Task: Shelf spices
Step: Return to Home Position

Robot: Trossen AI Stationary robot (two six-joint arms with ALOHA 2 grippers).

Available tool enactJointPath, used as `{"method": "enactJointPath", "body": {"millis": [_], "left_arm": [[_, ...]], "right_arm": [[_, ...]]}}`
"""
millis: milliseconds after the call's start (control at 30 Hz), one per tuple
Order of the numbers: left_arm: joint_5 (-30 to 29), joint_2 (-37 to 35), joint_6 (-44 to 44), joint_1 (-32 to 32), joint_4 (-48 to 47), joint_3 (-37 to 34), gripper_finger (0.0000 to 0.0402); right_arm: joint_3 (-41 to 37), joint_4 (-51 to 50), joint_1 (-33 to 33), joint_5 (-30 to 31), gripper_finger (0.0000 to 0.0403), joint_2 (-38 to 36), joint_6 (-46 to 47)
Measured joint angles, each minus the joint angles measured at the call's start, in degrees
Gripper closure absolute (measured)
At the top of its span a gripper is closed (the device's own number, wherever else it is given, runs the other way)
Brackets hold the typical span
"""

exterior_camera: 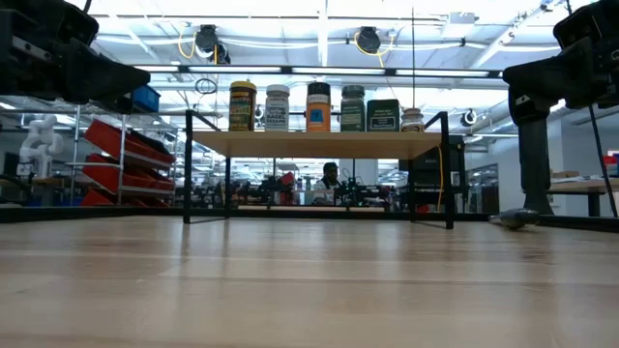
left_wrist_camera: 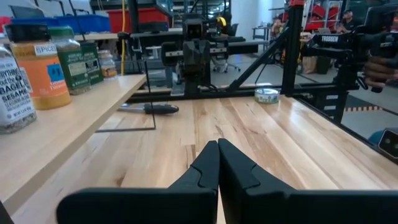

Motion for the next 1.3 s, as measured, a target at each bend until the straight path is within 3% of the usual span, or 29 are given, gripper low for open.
{"method": "enactJointPath", "body": {"millis": [467,700,1300], "left_arm": [[0.2,0.0,-0.24,-0.61,-0.77,0.0,0.04],[0.2,0.0,-0.19,-0.61,-0.8,0.0,0.0379],[0.18,0.0,-0.13,-0.59,-0.8,0.0,0.0376]], "right_arm": [[0.0,1.54,0.0,1.96,0.0403,0.0,-2.92],[0.0,0.17,0.0,1.28,0.0403,0.02,-0.05],[0.0,0.23,0.0,1.3,0.0403,0.02,-0.01]]}}
